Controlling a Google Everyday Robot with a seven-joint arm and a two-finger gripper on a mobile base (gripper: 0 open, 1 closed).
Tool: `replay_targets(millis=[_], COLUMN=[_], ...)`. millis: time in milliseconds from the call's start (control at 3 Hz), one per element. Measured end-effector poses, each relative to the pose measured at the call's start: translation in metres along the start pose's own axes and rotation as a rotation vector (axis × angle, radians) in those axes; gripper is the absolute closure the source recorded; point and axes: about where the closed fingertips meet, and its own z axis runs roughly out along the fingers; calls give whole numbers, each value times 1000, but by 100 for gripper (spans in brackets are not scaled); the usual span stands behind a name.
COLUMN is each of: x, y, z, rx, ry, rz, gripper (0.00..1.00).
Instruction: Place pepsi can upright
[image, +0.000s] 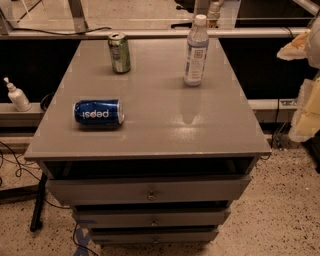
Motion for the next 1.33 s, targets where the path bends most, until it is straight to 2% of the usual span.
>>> replay_targets(millis=[333,667,1000,1333], x=[-3,-40,-107,-186], y=[-3,-4,2,1], z=[0,9,16,21], rx=[13,2,-15,-2], ry=[-14,-112,-225,-313], rz=[0,-33,-88,-127], gripper=[0,0,0,0])
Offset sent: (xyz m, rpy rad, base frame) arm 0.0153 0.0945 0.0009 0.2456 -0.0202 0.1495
